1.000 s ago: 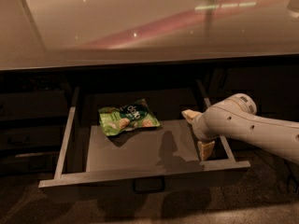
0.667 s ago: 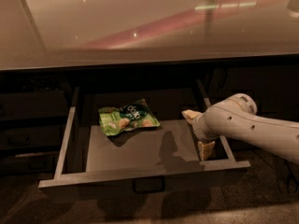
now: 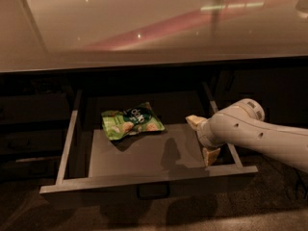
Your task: Open top drawer
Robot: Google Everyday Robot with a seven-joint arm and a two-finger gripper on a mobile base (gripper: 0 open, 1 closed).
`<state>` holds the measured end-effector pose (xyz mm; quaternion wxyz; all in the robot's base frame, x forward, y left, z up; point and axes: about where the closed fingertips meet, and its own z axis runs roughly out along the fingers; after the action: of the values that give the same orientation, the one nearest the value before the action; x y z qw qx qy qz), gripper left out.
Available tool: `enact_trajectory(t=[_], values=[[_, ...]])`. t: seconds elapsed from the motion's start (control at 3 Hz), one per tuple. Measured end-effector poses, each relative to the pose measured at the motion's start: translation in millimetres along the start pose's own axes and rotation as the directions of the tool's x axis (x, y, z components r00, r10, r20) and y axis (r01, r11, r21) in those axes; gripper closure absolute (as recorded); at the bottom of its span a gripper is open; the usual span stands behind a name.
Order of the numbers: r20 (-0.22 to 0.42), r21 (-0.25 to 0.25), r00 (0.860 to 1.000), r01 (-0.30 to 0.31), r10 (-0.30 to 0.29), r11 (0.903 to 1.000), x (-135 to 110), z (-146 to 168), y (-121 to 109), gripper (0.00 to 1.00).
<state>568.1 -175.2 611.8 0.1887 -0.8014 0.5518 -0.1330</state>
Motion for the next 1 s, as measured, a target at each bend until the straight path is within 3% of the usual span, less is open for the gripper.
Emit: enact_trajectory(t=[0.33, 1.0], values=[[0.044, 0.072, 0.996, 0.071, -0.074, 0.9949, -30, -24, 17, 0.0], [0.109, 0.09, 0.988, 0.097, -0.107, 0.9911, -44, -26, 37, 0.0]])
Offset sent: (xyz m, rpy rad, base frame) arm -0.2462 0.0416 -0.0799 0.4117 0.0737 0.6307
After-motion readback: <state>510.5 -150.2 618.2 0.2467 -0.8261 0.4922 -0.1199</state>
